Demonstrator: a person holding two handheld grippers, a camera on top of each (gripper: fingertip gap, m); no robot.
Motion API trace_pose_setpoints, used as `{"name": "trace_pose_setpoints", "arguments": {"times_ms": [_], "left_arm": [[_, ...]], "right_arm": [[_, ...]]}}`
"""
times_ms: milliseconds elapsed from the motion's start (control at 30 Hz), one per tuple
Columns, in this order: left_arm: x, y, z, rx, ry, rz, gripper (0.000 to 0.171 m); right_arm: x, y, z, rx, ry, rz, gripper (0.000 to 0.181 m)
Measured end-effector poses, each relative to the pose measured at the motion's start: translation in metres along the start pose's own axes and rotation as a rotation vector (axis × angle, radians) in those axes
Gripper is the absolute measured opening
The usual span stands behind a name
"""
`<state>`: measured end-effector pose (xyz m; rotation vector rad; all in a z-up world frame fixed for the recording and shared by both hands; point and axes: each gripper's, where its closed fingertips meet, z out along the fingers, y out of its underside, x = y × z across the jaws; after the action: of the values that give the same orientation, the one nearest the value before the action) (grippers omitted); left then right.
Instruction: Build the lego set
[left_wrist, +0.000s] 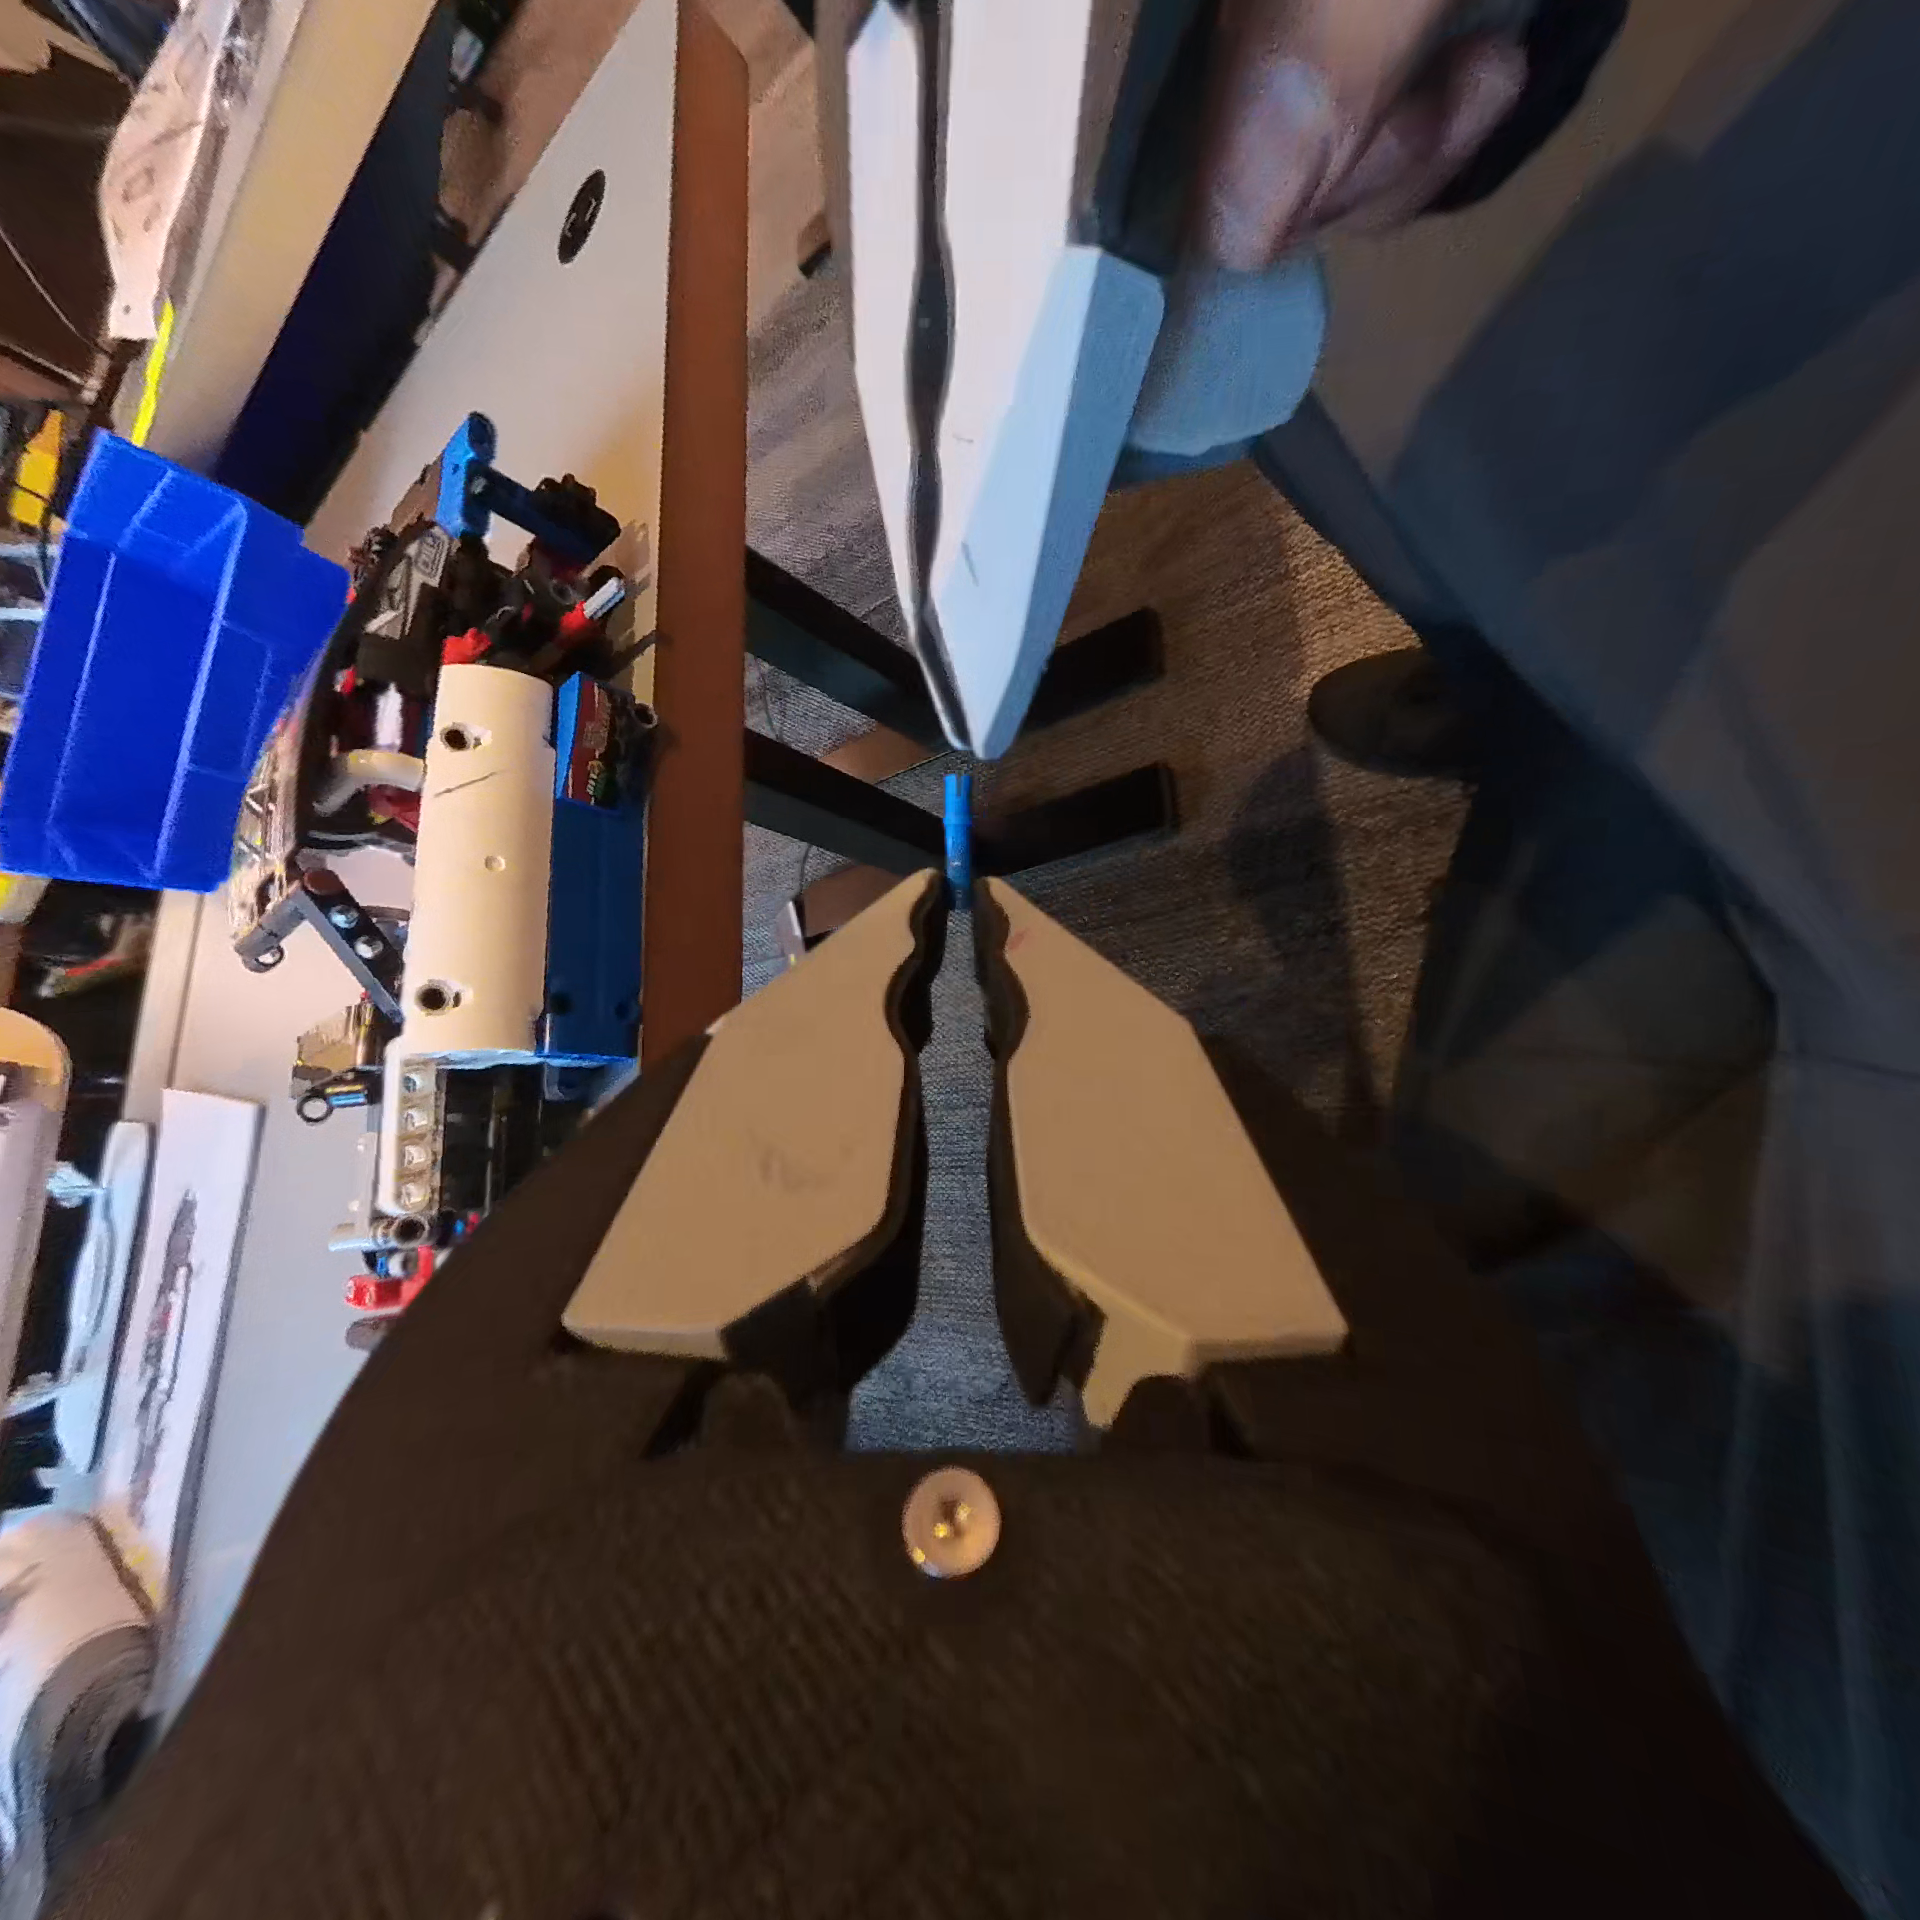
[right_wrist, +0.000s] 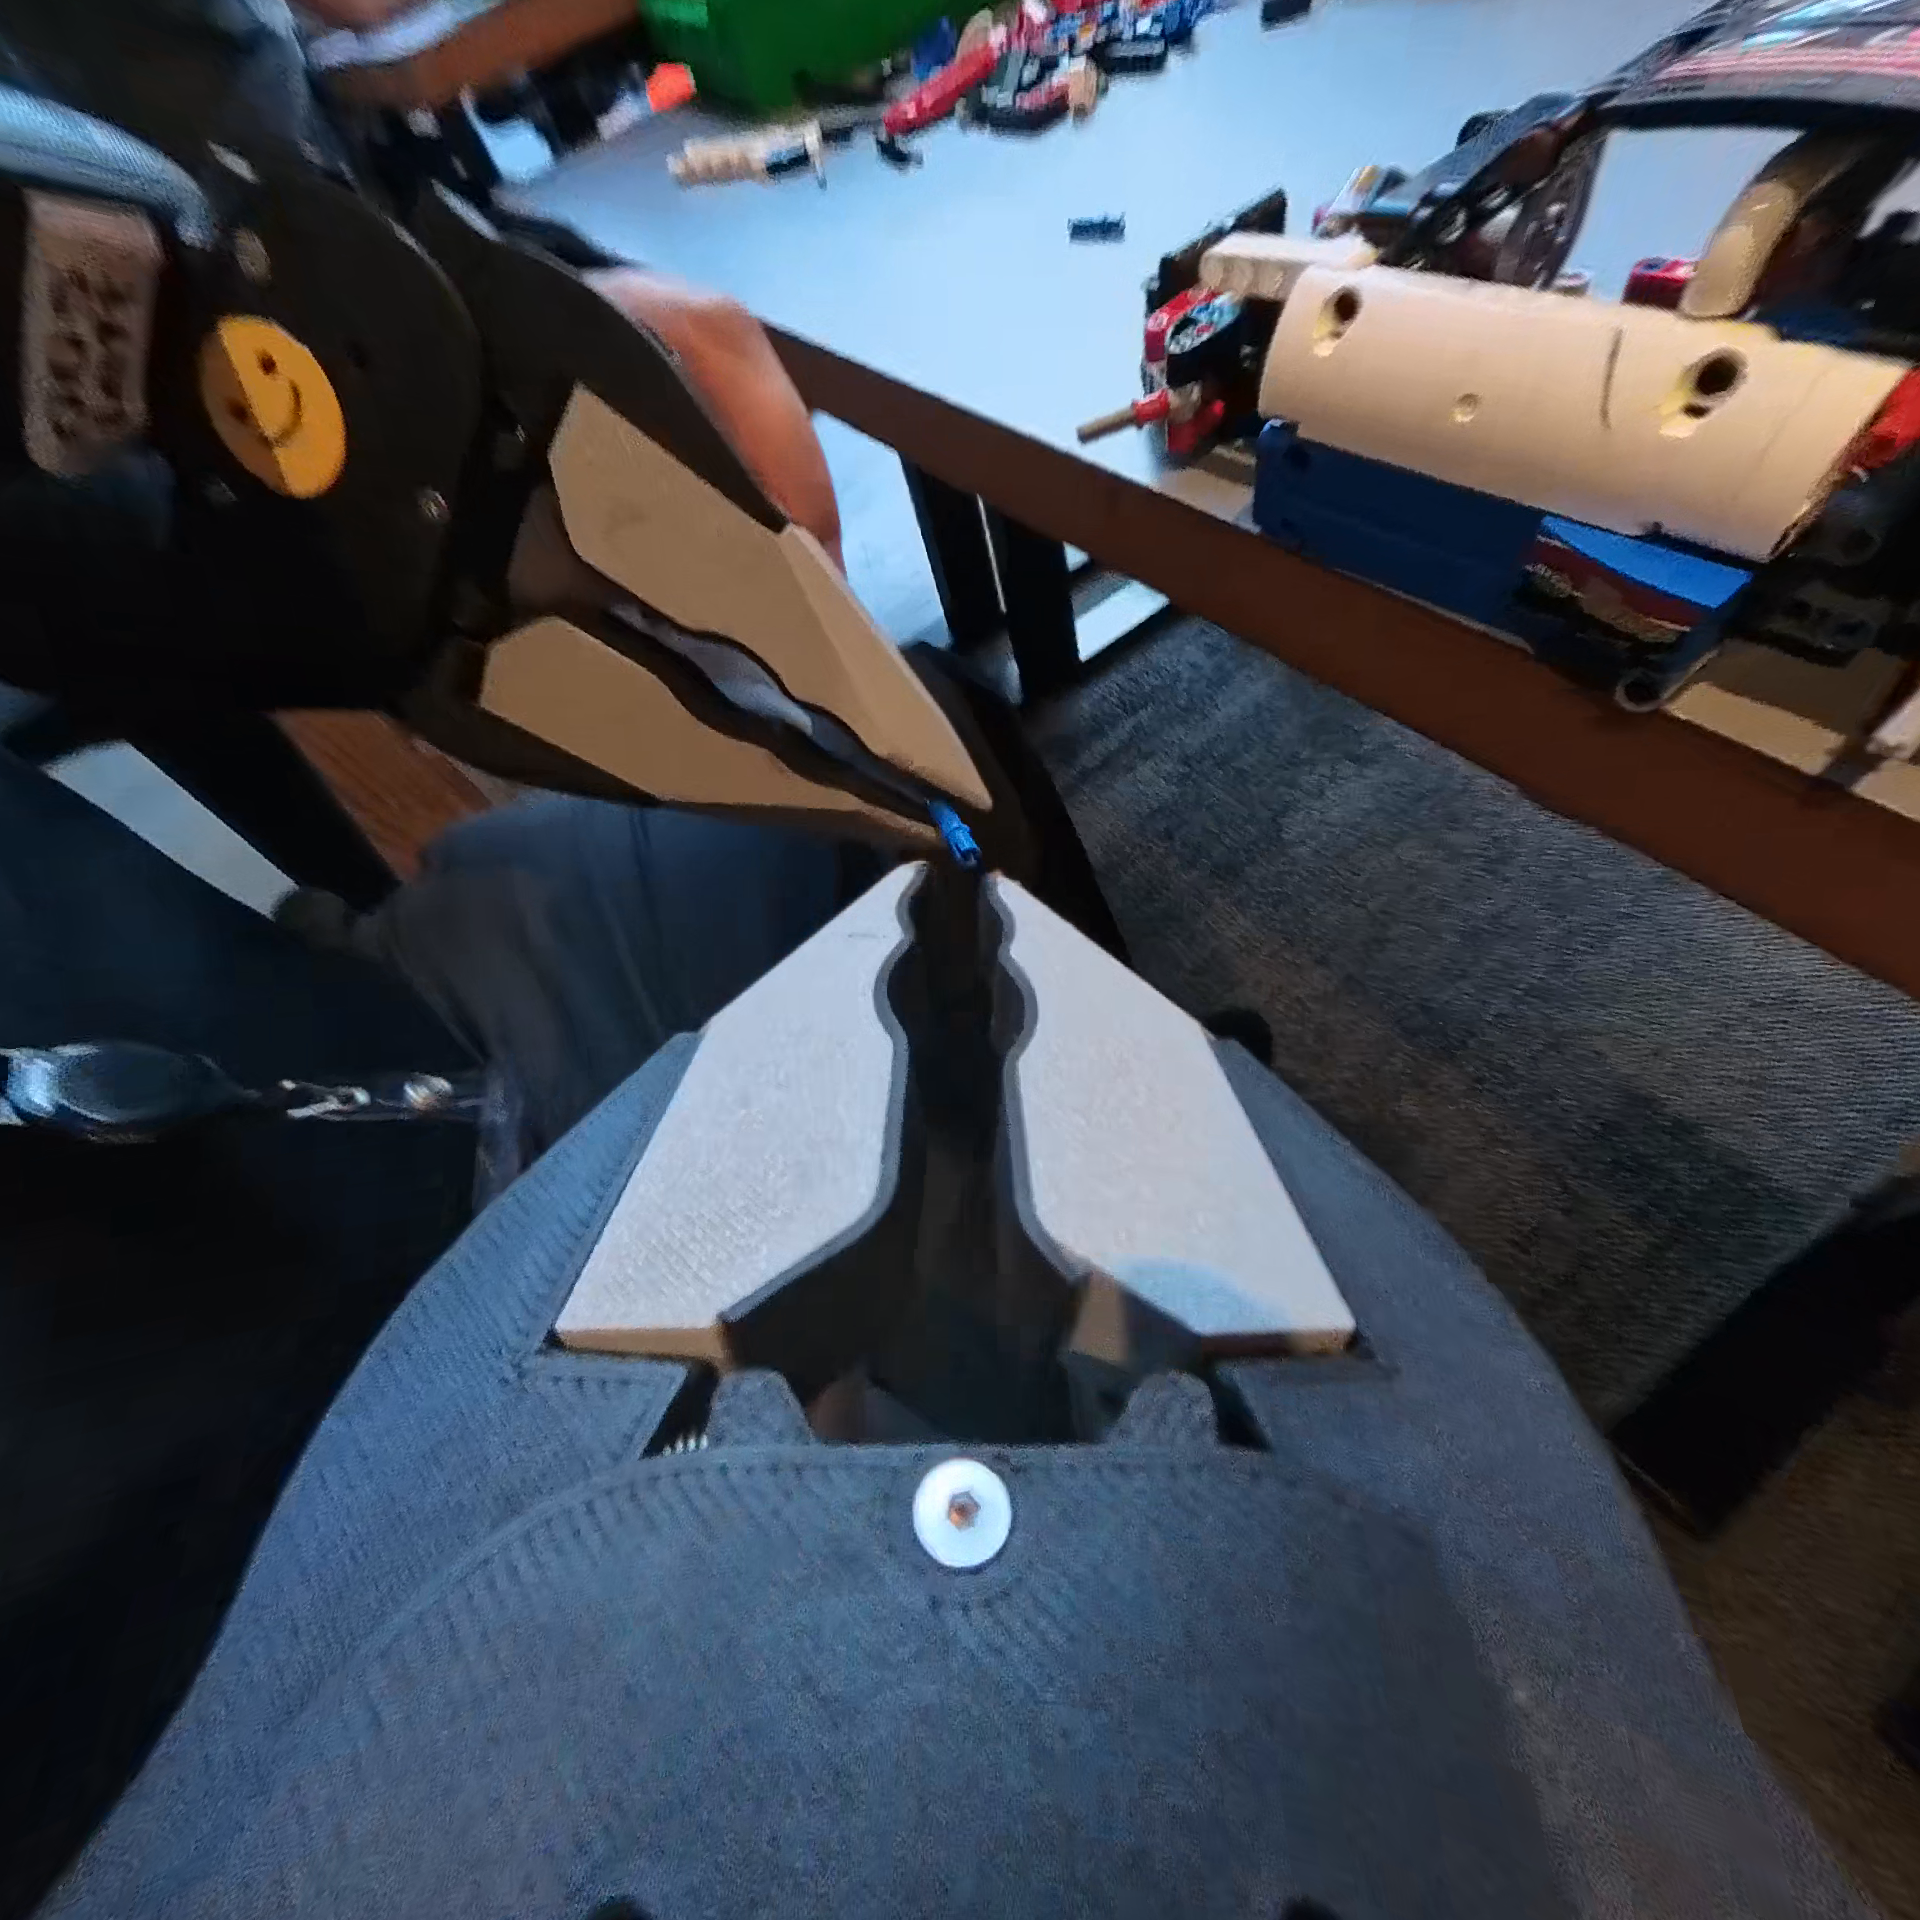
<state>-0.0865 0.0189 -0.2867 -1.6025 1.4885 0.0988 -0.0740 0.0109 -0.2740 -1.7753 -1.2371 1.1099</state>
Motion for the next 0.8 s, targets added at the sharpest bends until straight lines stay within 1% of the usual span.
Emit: {"name": "trace_pose_setpoints", "arguments": {"times_ms": [133,300,467,633,800], "left_arm": [[0.005,0.001,0.001,0.004,0.007,0.058,0.002],[0.013,-0.002,0.000,0.023,0.043,0.084,0.002],[0.026,0.004,0.000,0.022,0.148,0.073,0.002],[0.037,0.004,-0.003,0.053,0.232,0.063,0.002],[0.049,0.012,-0.004,0.033,0.327,0.040,0.002]], "right_arm": [[-0.002,0.008,0.004,-0.061,0.040,-0.109,0.012],[-0.007,0.013,0.009,-0.106,0.072,-0.238,0.010],[-0.010,0.022,0.011,-0.167,0.093,-0.353,0.006],[-0.018,0.030,0.014,-0.217,0.097,-0.498,0.004],[-0.022,0.036,0.019,-0.251,0.092,-0.558,0.005]]}}
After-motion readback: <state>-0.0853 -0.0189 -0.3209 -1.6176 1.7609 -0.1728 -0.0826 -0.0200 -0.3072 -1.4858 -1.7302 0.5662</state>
